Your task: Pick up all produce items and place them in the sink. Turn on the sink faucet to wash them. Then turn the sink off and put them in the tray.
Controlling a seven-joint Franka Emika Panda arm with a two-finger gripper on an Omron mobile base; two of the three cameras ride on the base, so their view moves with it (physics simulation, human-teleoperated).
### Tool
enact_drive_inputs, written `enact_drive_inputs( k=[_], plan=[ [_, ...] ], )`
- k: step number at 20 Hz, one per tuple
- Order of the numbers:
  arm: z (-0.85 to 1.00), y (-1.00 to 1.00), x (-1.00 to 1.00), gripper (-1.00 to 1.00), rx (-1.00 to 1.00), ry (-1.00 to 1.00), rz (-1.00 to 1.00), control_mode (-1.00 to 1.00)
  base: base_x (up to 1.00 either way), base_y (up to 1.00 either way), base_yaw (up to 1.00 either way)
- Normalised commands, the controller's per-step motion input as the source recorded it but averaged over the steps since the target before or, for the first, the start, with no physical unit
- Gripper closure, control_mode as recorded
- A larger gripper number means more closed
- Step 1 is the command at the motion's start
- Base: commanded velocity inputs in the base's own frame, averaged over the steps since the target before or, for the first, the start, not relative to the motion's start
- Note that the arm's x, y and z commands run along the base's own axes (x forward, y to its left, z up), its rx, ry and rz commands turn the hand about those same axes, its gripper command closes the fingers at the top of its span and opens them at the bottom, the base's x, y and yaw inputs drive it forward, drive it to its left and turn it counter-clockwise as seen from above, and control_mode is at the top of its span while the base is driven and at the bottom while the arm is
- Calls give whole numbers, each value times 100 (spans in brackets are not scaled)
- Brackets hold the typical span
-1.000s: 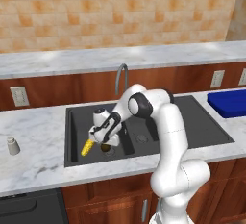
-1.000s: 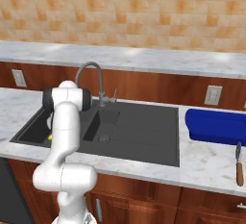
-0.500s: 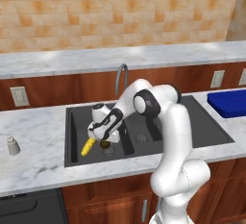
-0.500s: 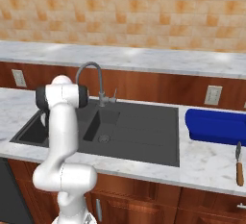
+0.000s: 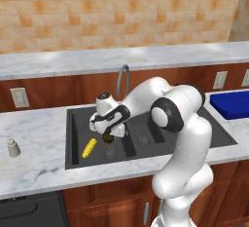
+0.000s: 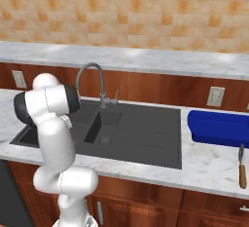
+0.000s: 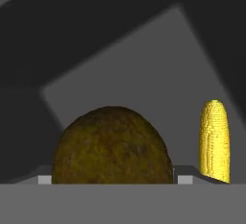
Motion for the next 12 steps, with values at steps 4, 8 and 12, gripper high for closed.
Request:
enact_drive_inputs(
  k=[4,8,12],
  plan=[
    [100,-18,-9,100,0,-13,7,-100,0,0,0],
    [100,-40,-48,100,0,-14,7,-100,0,0,0],
    [95,-88,-56,100,0,-14,7,-100,0,0,0]
  ],
)
